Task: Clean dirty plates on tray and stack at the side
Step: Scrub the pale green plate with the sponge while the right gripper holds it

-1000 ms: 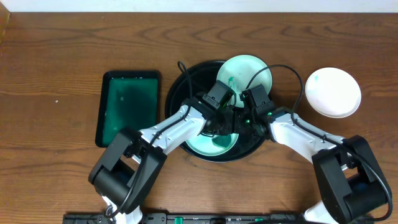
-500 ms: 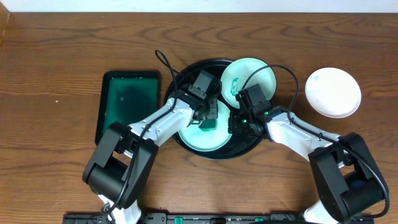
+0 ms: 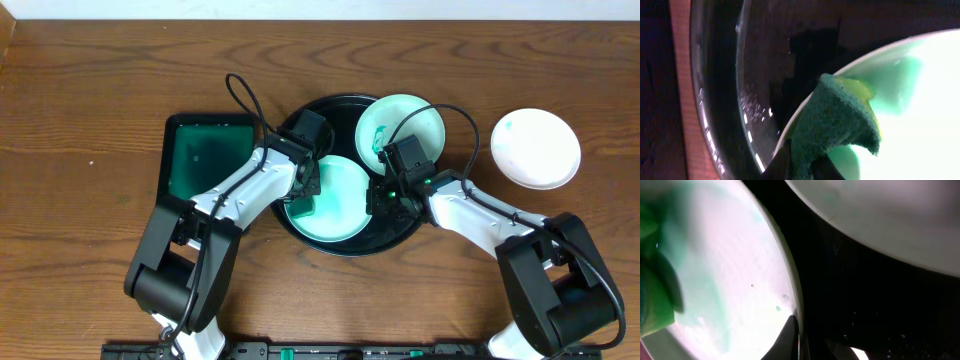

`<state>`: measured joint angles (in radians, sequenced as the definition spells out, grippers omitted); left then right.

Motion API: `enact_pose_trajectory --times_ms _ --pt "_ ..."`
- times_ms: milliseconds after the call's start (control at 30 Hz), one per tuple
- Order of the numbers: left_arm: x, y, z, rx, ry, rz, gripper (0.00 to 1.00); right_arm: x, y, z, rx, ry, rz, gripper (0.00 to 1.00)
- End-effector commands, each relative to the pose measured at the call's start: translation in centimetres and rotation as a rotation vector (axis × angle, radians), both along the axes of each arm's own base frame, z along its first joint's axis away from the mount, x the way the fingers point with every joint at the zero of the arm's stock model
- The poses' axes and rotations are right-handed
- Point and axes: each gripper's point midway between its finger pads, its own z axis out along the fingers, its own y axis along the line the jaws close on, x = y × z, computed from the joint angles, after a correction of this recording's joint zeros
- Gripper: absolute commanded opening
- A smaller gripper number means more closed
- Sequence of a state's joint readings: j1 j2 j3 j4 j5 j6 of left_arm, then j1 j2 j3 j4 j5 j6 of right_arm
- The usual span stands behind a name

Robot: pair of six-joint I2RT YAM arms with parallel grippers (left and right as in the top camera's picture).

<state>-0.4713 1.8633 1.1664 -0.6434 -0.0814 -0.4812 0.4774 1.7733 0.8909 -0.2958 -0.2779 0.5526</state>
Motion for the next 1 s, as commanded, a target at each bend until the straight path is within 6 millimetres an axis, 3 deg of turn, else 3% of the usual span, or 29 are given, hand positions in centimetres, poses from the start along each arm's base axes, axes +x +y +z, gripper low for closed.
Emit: enact_pose_trajectory --times_ms 0,267,367,500,700,800,967 --pt "-3.0 2.0 -1.9 0.049 0.140 -0.041 0.07 -3.9 0.5 -2.9 -0.018 0.133 0.064 0.01" --pt "-6.4 -7.5 -0.9 -0.397 0.268 -0.286 0.07 -3.9 0.5 -2.9 -0.019 0.134 0.064 0.01" --pt "-6.7 -10.3 -0.2 -0.490 0.256 -0.342 0.07 -4.0 0.4 -2.9 -0.021 0.139 0.064 0.01" --pt "-7.0 -12.3 0.3 -0.540 0.239 -0.363 0.07 -4.1 0.4 -3.0 -0.023 0.142 0.064 0.01" --pt "-6.1 -12.5 0.3 -0.543 0.205 -0.340 0.07 -4.1 0.4 -3.0 -0.023 0.143 0.064 0.01" --pt "-4.0 -10.7 -0.3 -0.467 0.145 -0.250 0.07 -4.2 0.3 -3.0 -0.023 0.145 0.064 0.01" --pt "0.6 -5.7 -1.0 -0.276 -0.009 -0.084 0.07 -4.4 0.2 -3.0 -0.030 0.156 0.064 0.01"
